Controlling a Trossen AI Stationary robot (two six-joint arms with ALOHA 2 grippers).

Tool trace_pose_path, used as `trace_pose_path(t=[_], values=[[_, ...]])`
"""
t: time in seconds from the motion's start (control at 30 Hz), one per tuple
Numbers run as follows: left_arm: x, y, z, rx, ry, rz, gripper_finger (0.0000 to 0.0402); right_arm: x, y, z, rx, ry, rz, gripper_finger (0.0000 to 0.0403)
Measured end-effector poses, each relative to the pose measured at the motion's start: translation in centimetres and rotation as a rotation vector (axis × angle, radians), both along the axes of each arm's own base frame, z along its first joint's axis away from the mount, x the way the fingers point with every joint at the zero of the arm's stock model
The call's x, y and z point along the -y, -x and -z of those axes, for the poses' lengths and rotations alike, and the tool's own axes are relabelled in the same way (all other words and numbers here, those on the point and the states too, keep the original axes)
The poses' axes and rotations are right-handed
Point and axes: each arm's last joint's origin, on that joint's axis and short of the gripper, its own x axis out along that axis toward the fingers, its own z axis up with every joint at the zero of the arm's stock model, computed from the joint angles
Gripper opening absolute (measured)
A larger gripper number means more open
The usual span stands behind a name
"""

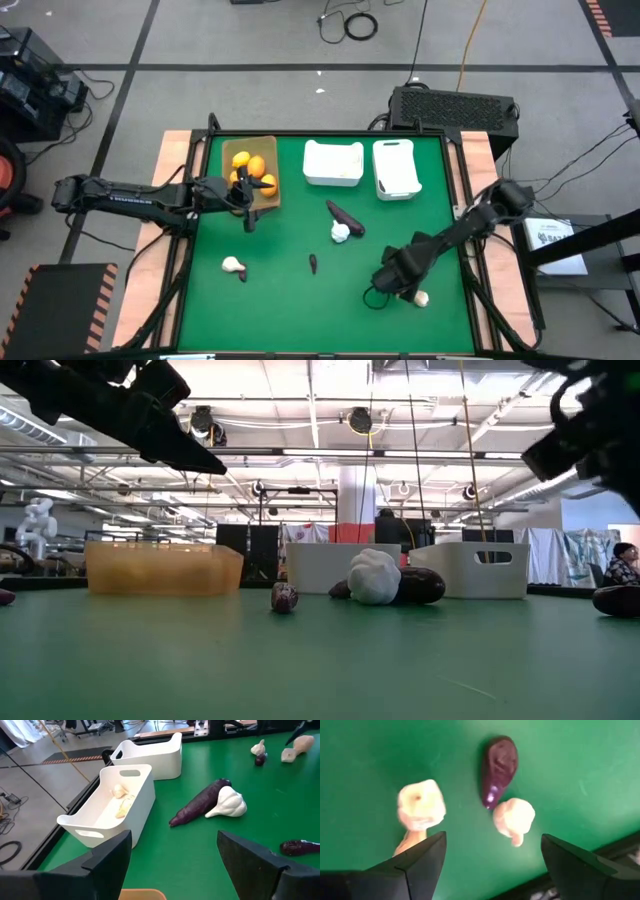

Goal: Sort produce into baskets

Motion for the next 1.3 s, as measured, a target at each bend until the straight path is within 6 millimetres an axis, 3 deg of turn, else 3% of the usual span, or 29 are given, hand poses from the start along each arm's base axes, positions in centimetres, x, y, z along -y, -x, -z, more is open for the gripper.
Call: trace_pose_path(t=[0.27,0.43,0.63,0.9,1.03,1.2,1.3], values=[[0.0,0.0,0.0,0.001,0.001,0.0,0.0301,2.0,3.0,1.8,0.027,-0.031,0.041,0.0314],[0.0,0.0,0.0,0.001,0.002,-0.001,0.0301,2.6,3.3,2.9,0.087,-0.071,0.056,0.0294],[0.0,0.0,0.0,-0.001,-0.007,0.003,0.0301,3.0,3.3,3.2,0.074,-0.098,0.058,0.0223],[0.0,0.0,0.0,-0.001,-0.007,0.003,0.0301,3.5,3.0,3.1,0.072,-0.108,0.046,0.0089],[0.0,0.0,0.0,-0.001,-0.008,0.003,0.0301,3.7,2.7,2.1,0.047,-0.107,0.022,0.0054],[0.0,0.0,0.0,-0.002,-0.008,0.003,0.0301,4.2,1.4,-1.3,0.015,-0.09,0.006,0.0062],[0.0,0.0,0.0,-0.003,-0.008,0.003,0.0301,4.9,-0.3,-3.6,0.114,-0.047,-0.027,0.0068]])
